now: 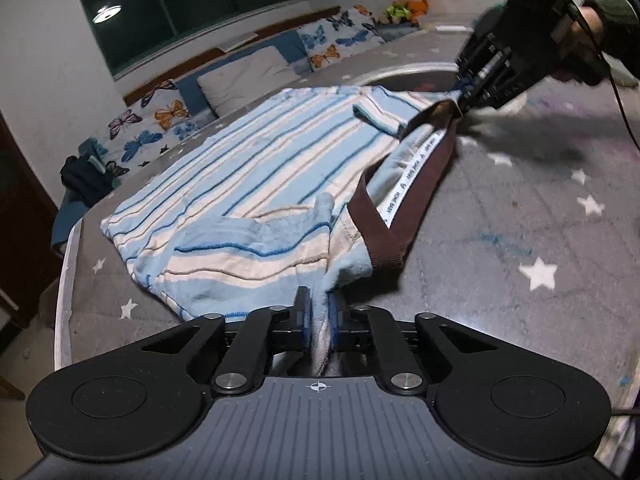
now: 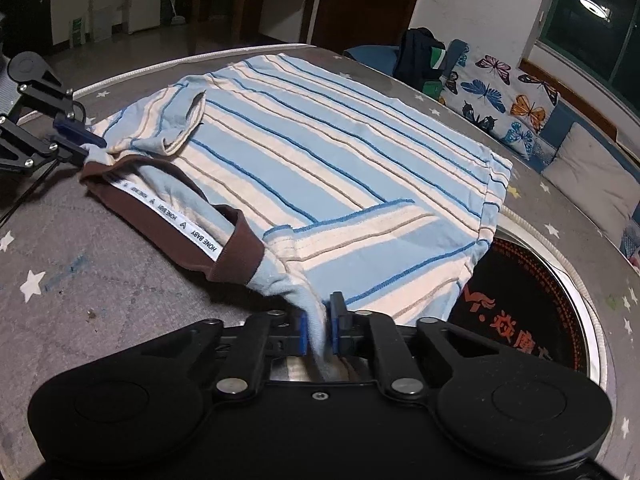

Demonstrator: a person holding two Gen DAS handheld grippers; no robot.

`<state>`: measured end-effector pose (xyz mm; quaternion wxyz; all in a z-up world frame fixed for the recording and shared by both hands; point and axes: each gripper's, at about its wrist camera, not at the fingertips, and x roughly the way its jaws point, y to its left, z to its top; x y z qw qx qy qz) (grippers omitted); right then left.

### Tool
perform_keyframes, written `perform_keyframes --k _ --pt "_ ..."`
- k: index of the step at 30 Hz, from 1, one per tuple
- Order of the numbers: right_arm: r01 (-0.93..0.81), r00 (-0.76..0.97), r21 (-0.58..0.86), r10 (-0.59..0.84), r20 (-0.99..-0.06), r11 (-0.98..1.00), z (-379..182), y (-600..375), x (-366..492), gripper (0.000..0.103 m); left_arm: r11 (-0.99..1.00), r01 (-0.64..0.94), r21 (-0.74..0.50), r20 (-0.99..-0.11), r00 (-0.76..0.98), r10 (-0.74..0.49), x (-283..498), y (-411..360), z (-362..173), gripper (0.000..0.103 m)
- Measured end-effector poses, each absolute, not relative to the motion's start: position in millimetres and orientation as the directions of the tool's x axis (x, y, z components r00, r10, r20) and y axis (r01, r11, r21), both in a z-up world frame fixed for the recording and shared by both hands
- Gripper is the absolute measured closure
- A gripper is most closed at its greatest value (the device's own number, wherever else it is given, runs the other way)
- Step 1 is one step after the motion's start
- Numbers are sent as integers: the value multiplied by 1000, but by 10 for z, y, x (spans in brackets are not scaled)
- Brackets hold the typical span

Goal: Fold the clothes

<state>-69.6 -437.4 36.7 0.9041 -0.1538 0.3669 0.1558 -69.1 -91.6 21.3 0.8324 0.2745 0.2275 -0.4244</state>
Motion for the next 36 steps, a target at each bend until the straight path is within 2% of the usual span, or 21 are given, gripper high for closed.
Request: perform_keyframes --k 5,10,13,18,27,32,36 --pt "-408 681 -149 192 -706 901 516 -4359 -951 96 498 843 203 -576 514 -635 -908 -713 475 97" --pt "-489 635 -123 255 -729 864 716 -4242 -1467 96 468 864 184 -612 473 -634 -1436 -471 687 97" --pt "-534 596 -100 291 -748 839 818 -4121 -1831 96 488 863 130 -626 454 -635 -1714 -338 770 97" --pt "-570 568 -95 308 -763 816 964 -3953 -2053 96 570 810 136 -586 530 -613 -1854 -275 921 97" --pt "-470 667 -106 274 -693 876 1207 -4119 -1338 96 682 720 129 -527 632 -569 -940 -616 1074 97" --pt "-423 689 -113 238 -684 899 1133 -4300 -585 96 717 690 102 -535 646 -545 -310 -779 1102 97" --pt "-391 682 -79 231 -694 917 990 -4399 -108 96 749 658 76 -576 642 -506 243 -972 981 97"
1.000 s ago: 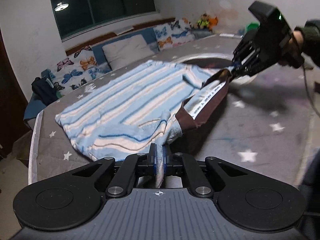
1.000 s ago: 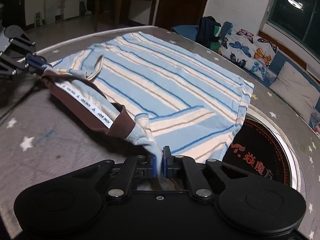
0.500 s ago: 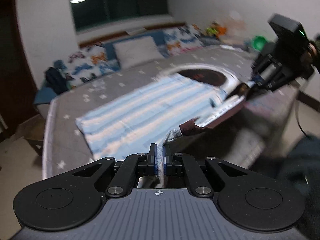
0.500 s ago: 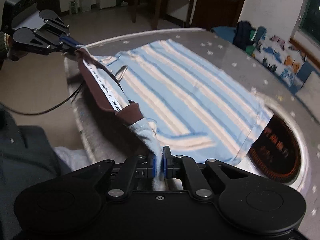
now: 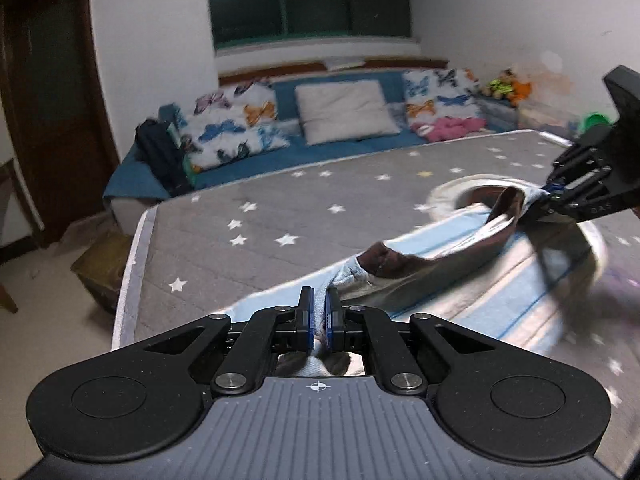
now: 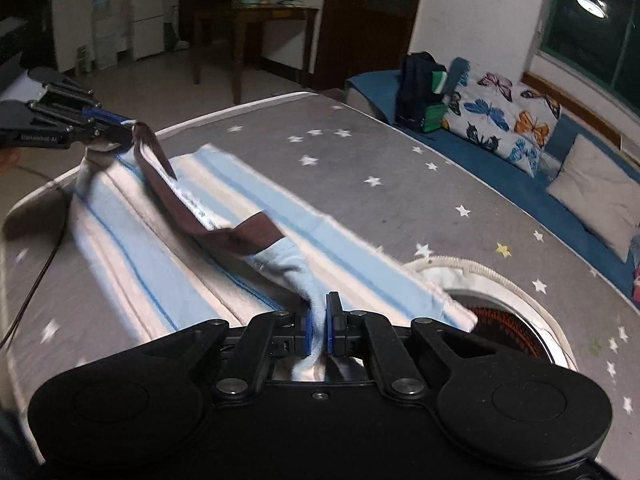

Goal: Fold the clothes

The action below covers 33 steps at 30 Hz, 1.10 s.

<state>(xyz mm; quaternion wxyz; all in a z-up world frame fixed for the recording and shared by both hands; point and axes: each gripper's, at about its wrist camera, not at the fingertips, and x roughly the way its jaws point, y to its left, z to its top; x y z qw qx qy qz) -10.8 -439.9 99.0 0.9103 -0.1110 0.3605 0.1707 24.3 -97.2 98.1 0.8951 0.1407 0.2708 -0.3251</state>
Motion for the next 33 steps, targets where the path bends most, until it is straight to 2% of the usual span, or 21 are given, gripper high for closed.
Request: perform_keyframes --k 7,10,13,16,17,21,28,33 --pt "-319 652 7 224 -724 948 640 -4596 491 95 797 603 26 -646 619 -447 879 -1163 687 97" --pt "-281 641 61 234 -731 958 550 -4668 576 92 818 576 -4 -673 603 -428 1053 -1194 570 96" --pt "-241 646 110 244 -723 964 510 -4749 579 82 835 549 -34 -684 596 -420 1158 -1177 489 95" --pt "-216 658 127 241 -713 968 543 -4811 565 66 844 534 -50 -679 602 -420 1182 -1153 501 92" --pt "-209 664 123 234 -710 970 576 -4830 548 61 847 529 -52 -678 604 -420 1183 -1149 503 89" --pt "-180 691 77 182 -699 981 677 -4883 465 55 858 512 -42 -669 623 -405 1175 -1100 552 72" --pt "-177 753 18 147 -642 984 792 -4786 363 55 887 460 -28 -599 703 -383 965 -963 783 72" --pt "-271 724 51 239 -648 961 709 -4463 427 67 850 518 -99 -584 661 -471 766 -983 822 72"
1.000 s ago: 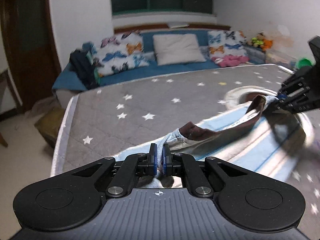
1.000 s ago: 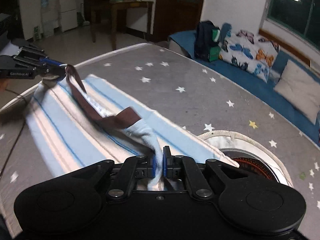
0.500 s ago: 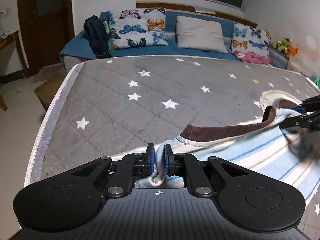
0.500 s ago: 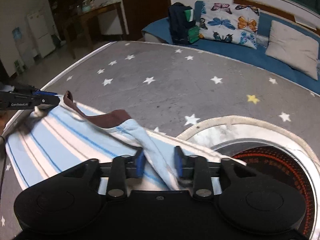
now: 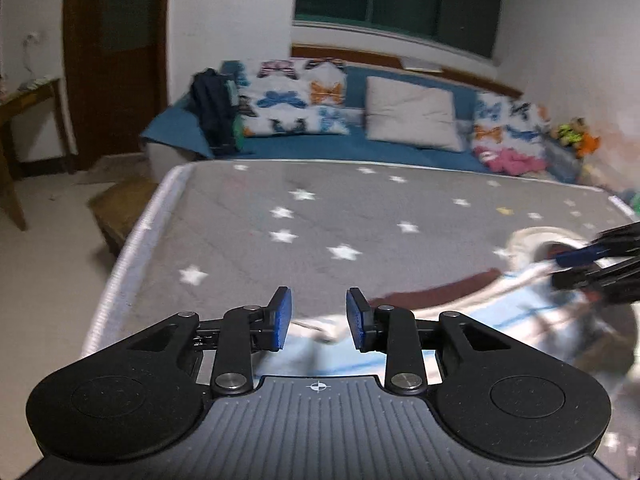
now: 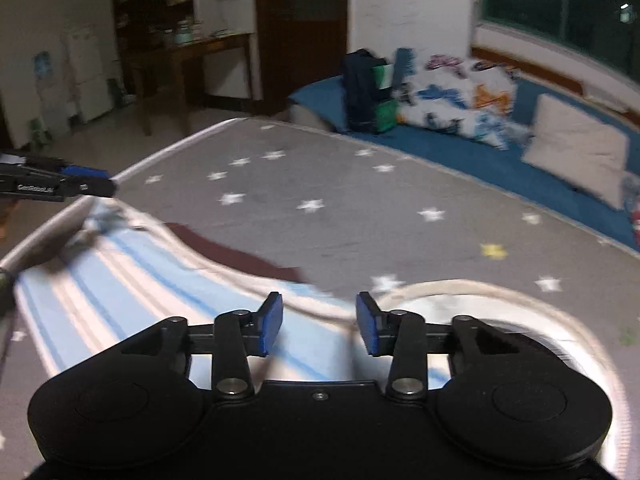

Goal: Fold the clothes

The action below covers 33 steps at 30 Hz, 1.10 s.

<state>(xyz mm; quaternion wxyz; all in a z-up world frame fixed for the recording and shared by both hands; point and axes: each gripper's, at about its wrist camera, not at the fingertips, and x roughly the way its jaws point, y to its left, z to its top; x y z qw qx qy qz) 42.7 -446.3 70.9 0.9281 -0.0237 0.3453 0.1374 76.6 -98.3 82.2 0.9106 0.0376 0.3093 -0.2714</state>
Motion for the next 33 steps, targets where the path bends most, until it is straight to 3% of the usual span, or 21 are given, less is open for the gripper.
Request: perform_keyframes --k 11,19,24,33 --pt "-195 726 85 202 -657 977 419 -4369 770 70 832 545 -105 -656 591 -470 842 -1115 515 73" --pt "-179 723 110 207 -660 978 471 -4472 566 70 876 463 -135 -672 607 -424 1202 -1072 407 77" --pt "-131 717 92 159 -679 987 419 -4618 354 70 891 415 -183 -658 621 -425 1228 -952 455 79" --pt "-133 726 123 181 -664 983 385 -4618 -157 70 861 493 -121 -592 661 -462 438 -848 678 77"
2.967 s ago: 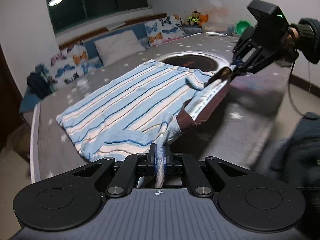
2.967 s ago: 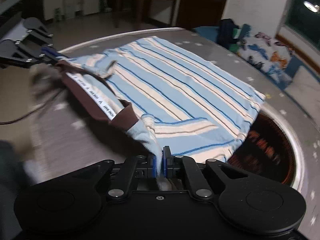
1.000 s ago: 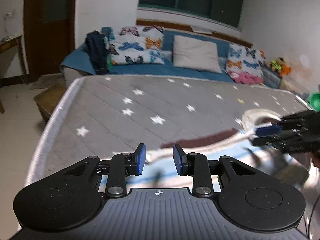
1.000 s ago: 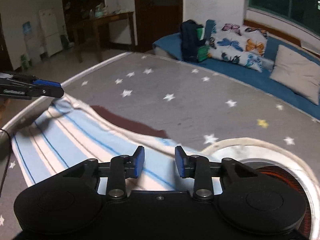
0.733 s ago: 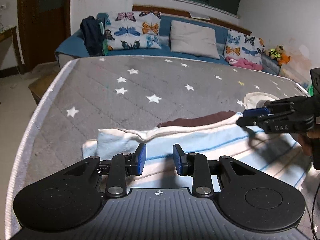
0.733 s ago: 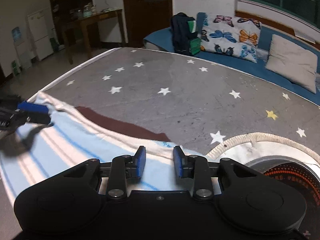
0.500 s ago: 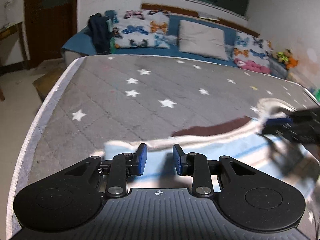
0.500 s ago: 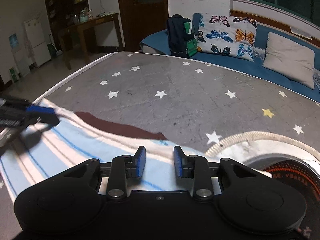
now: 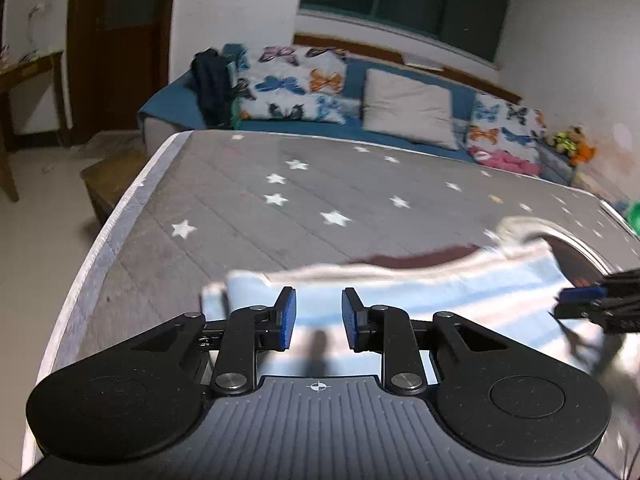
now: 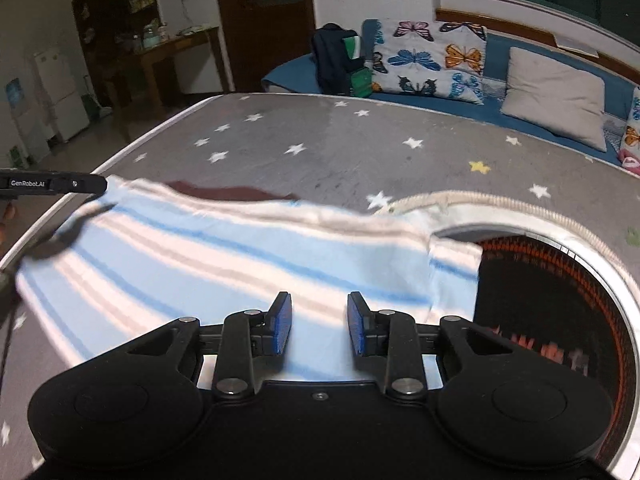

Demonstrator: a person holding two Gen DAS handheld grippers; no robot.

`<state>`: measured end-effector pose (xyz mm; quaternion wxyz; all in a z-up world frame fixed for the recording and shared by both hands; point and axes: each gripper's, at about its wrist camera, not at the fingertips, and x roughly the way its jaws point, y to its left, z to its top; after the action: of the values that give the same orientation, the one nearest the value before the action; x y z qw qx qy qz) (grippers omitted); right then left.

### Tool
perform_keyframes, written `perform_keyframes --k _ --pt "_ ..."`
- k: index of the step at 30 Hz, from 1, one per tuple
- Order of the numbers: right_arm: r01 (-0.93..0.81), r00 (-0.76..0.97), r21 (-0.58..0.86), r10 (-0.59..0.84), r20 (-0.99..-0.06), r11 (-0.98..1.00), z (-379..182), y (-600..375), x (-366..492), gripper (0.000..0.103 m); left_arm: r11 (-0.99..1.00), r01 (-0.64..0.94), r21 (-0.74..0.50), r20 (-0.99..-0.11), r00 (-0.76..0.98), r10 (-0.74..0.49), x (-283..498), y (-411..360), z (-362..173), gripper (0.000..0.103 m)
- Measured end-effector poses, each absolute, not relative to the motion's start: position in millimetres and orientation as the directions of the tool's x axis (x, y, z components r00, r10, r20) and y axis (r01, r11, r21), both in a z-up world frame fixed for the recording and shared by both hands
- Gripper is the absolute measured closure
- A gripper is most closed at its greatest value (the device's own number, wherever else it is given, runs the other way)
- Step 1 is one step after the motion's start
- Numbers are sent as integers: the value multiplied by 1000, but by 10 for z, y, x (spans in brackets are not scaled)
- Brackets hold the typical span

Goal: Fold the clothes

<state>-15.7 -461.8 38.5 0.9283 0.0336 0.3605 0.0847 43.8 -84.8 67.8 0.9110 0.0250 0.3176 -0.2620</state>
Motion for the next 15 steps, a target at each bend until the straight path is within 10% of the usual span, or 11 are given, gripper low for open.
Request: perform_keyframes --k 15 --pt "-69 734 111 126 -667 991 403 -4700 -643 70 881 471 -37 -656 654 -377 -113 -653 443 72"
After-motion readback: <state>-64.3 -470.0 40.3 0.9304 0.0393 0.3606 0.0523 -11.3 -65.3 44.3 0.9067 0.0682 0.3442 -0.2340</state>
